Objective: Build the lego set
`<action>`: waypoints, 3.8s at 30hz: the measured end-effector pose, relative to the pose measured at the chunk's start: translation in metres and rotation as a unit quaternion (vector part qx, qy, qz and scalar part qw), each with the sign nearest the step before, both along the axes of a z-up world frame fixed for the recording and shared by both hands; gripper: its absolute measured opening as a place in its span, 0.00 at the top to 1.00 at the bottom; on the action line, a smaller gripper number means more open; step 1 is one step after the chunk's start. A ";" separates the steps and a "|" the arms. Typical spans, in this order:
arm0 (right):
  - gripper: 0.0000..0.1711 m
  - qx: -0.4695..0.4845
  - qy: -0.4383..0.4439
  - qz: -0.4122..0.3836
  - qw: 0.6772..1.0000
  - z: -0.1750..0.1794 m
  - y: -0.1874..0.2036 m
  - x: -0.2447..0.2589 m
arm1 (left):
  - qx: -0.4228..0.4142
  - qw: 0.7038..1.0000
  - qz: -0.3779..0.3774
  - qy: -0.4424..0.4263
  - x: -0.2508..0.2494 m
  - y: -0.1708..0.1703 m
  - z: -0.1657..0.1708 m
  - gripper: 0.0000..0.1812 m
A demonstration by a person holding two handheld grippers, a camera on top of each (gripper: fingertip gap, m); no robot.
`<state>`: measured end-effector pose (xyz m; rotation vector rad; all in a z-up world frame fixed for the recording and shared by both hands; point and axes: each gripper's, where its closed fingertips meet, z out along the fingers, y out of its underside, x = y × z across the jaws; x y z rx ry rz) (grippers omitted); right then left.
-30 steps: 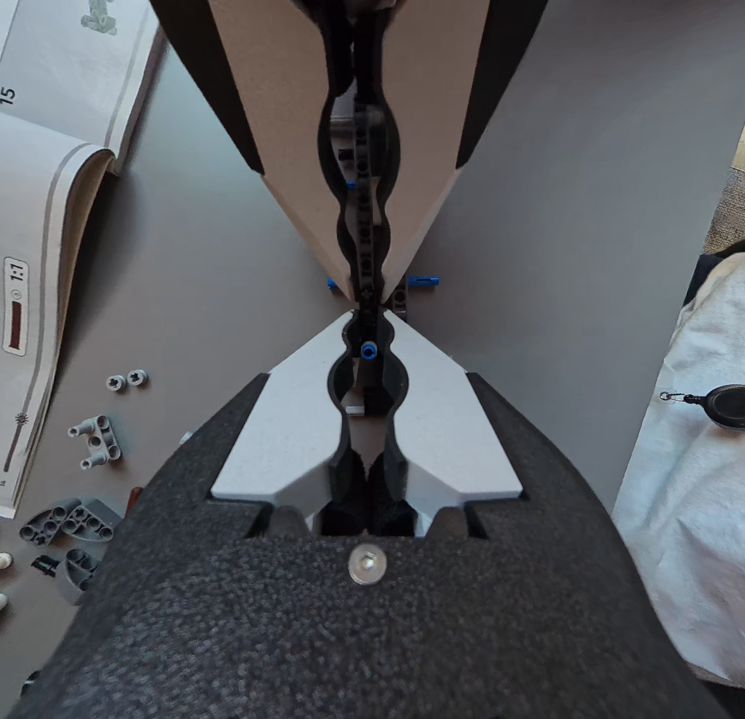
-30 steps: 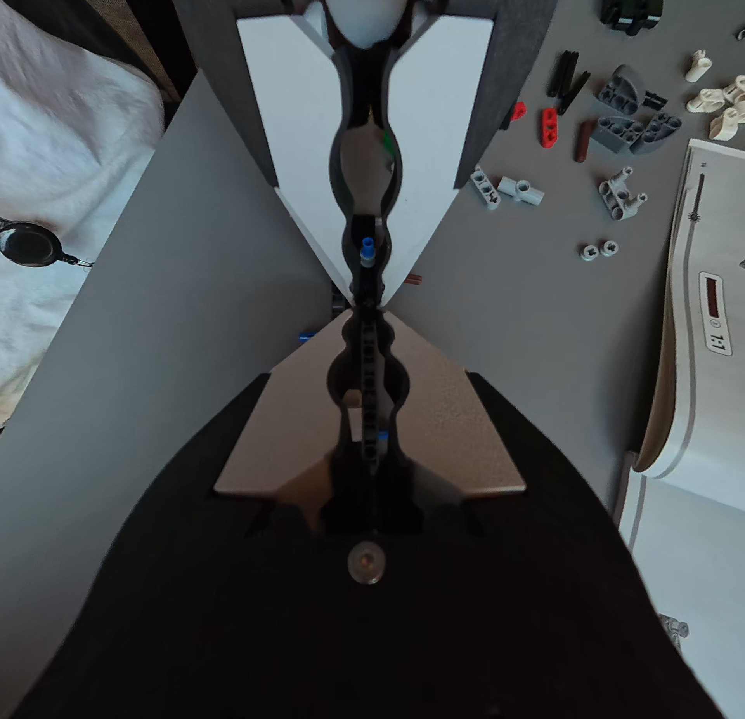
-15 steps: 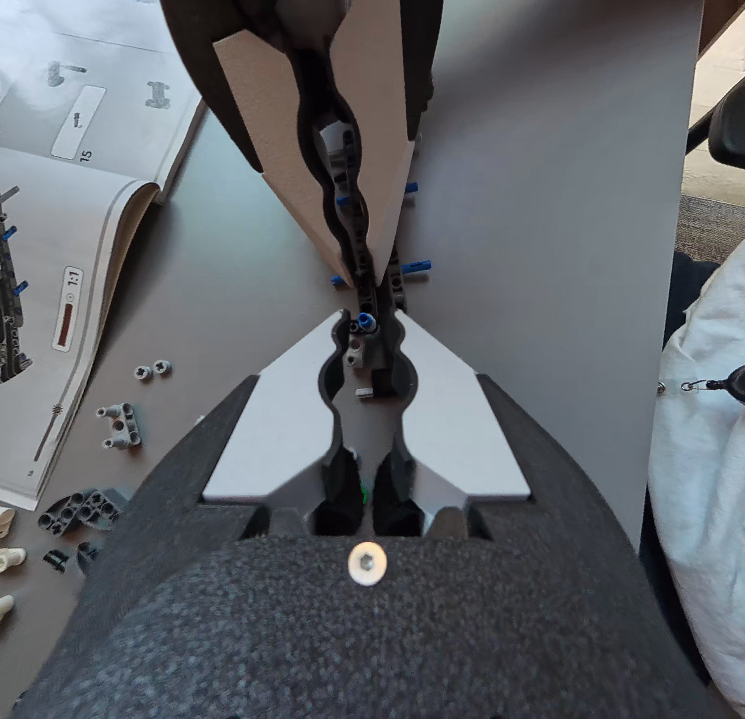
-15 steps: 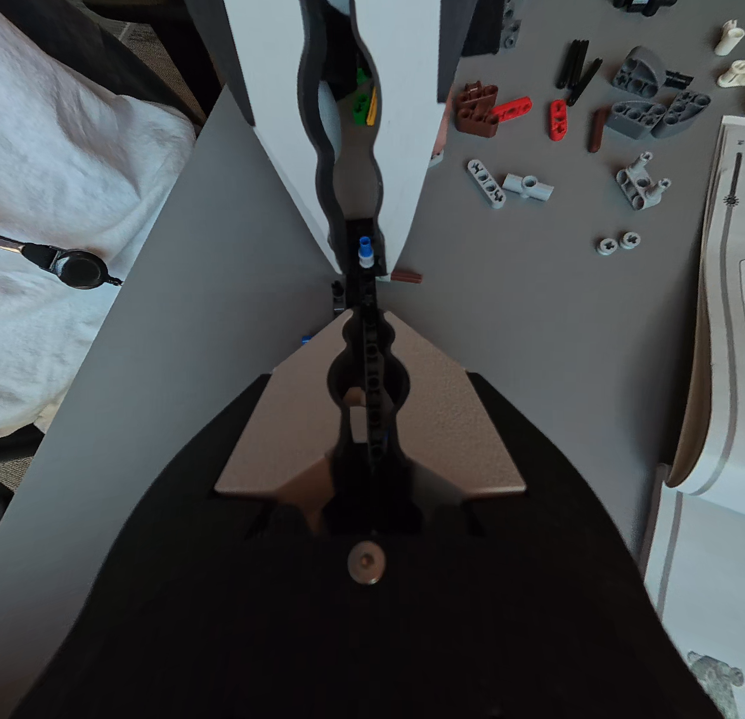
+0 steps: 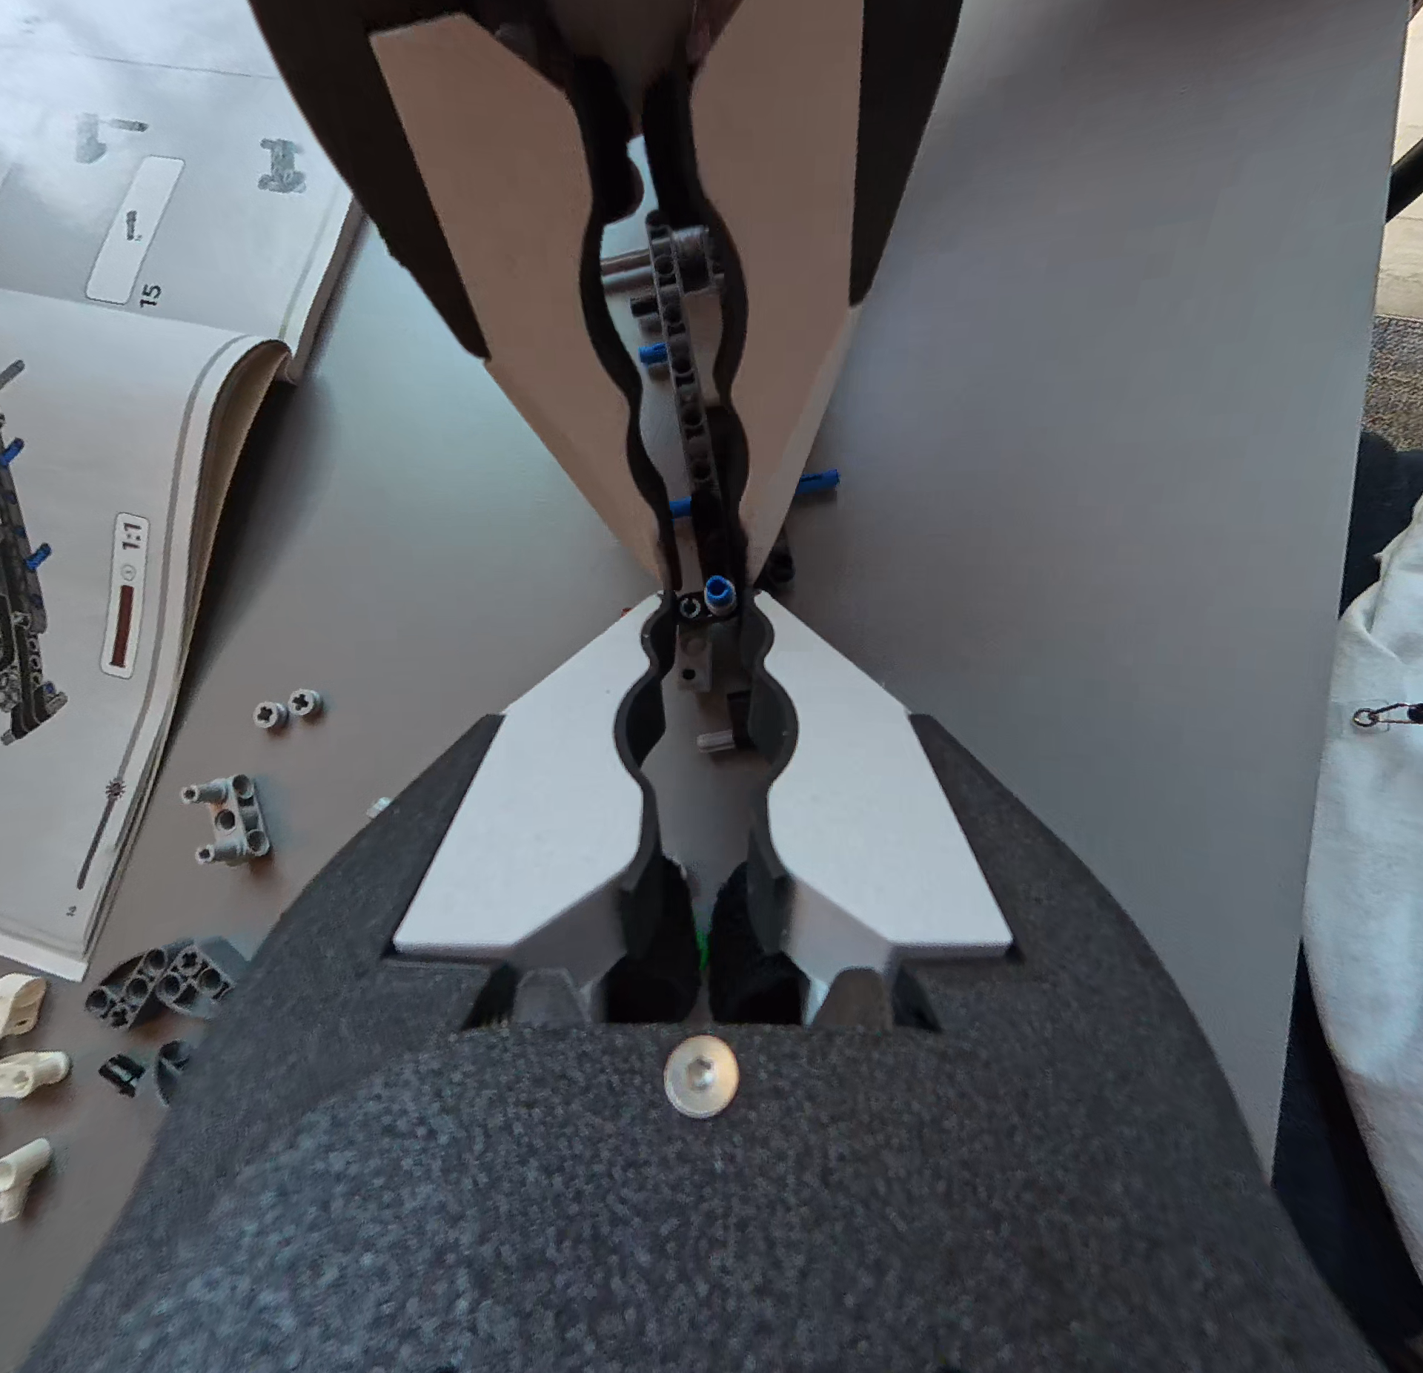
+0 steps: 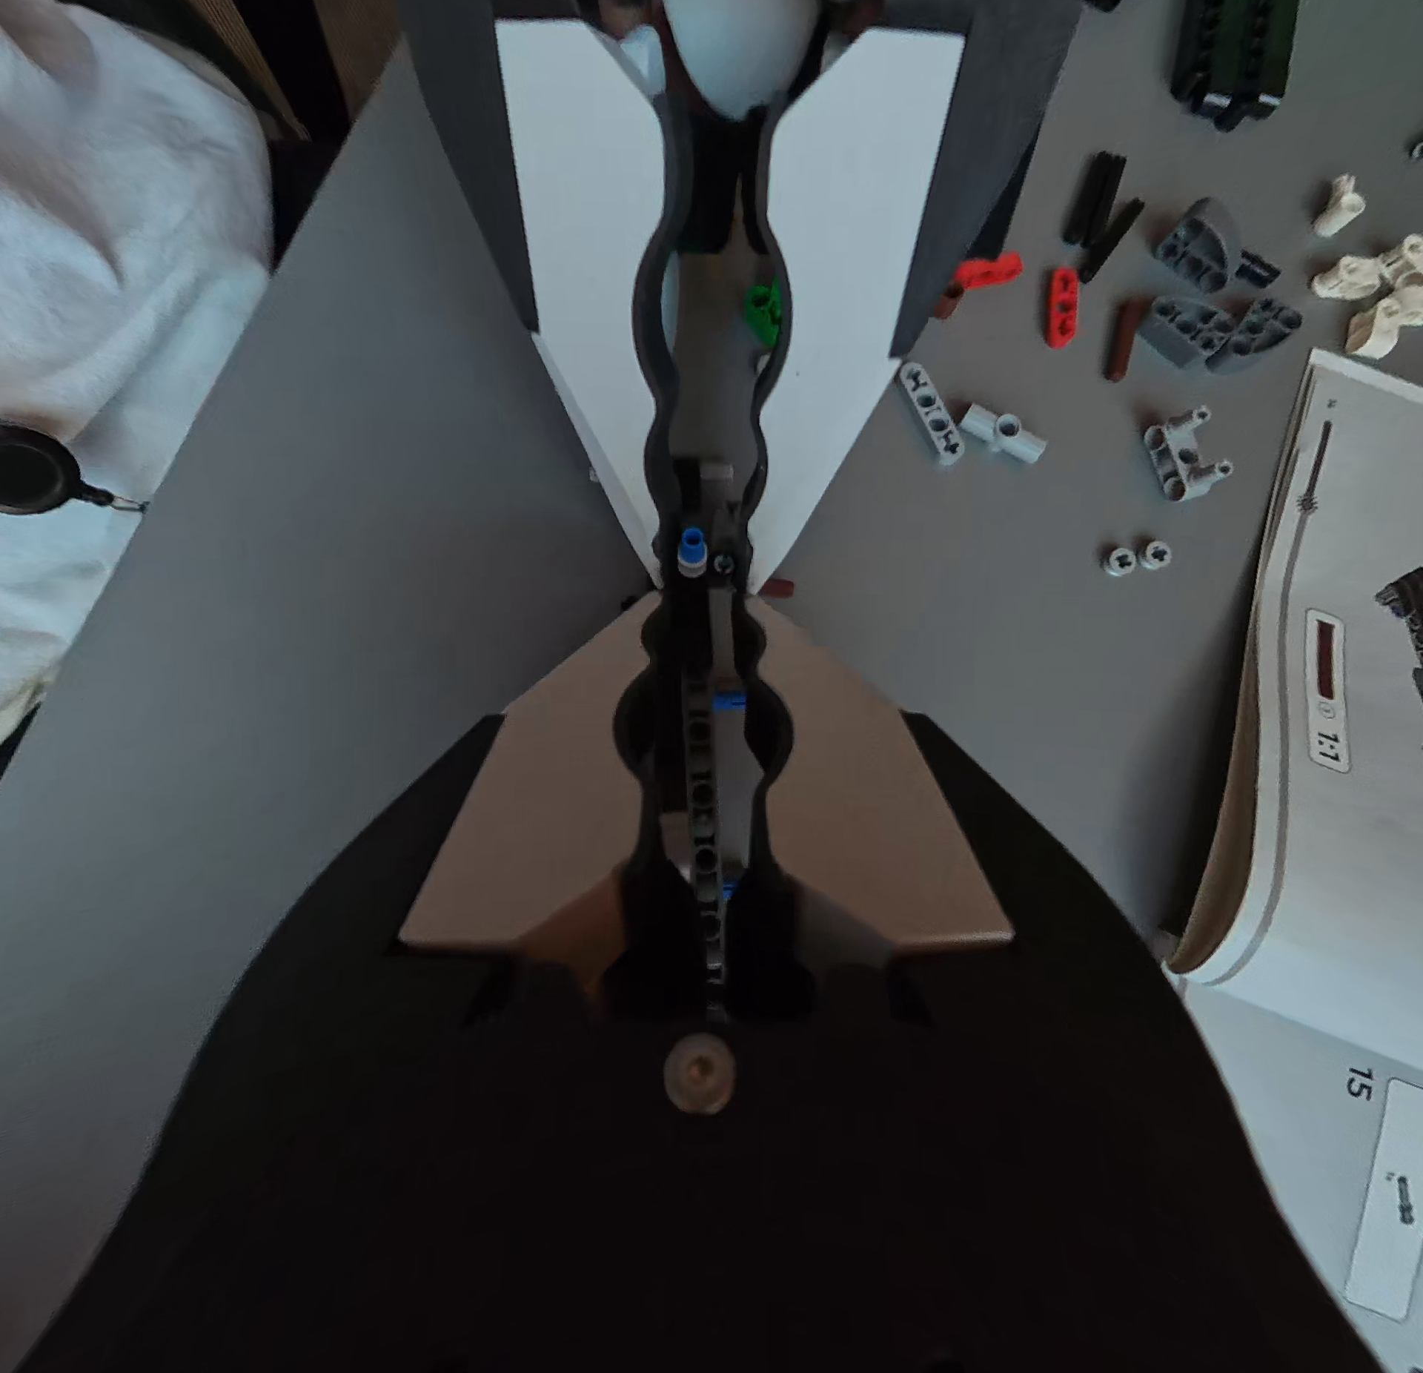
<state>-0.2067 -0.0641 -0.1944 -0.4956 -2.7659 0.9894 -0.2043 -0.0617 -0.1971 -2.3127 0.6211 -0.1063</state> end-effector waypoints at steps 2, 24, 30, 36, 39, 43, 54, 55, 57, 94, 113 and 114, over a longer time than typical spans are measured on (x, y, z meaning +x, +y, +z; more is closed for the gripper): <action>0.98 0.004 -0.004 -0.003 1.000 -0.003 0.001 -0.001 | 0.004 1.000 0.016 0.007 -0.003 0.000 0.001 0.92; 0.98 -0.036 -0.045 -0.037 0.998 -0.003 0.014 -0.006 | 0.074 0.992 0.097 0.038 0.002 -0.010 0.011 1.00; 0.98 -0.030 -0.038 -0.033 0.998 -0.003 0.012 -0.004 | 0.065 0.989 0.121 0.053 -0.003 0.000 -0.001 1.00; 0.98 -0.042 -0.042 -0.032 0.998 -0.003 0.011 -0.004 | 0.047 0.990 0.126 0.037 -0.001 -0.001 -0.003 1.00; 0.98 -0.049 -0.048 -0.033 0.997 -0.002 0.012 -0.004 | 0.045 0.990 0.132 0.032 -0.002 0.000 -0.003 1.00; 0.98 -0.095 -0.032 -0.045 0.994 0.026 0.016 -0.008 | 0.048 0.989 0.134 0.031 -0.002 0.000 -0.003 1.00; 0.98 -0.084 -0.041 -0.034 0.995 0.014 0.013 -0.008 | 0.077 0.988 0.132 0.033 -0.002 0.001 0.018 0.94; 0.98 -0.083 -0.039 -0.029 0.995 0.014 0.012 -0.007 | 0.090 0.986 0.136 0.037 -0.005 0.002 0.026 0.93; 0.98 -0.087 -0.034 -0.021 0.995 0.017 0.011 -0.005 | 0.100 0.985 0.133 0.044 -0.011 0.003 0.034 0.90; 0.98 -0.043 -0.001 -0.032 0.999 0.011 0.028 -0.005 | 0.042 0.996 0.081 -0.004 -0.008 0.015 0.018 0.97; 0.98 -0.006 -0.009 -0.031 0.999 0.006 0.028 -0.003 | 0.031 0.997 0.077 -0.004 -0.007 0.013 0.013 0.96; 0.98 -0.002 -0.009 -0.032 0.999 0.006 0.028 -0.003 | 0.032 0.997 0.077 -0.003 -0.007 0.013 0.013 0.97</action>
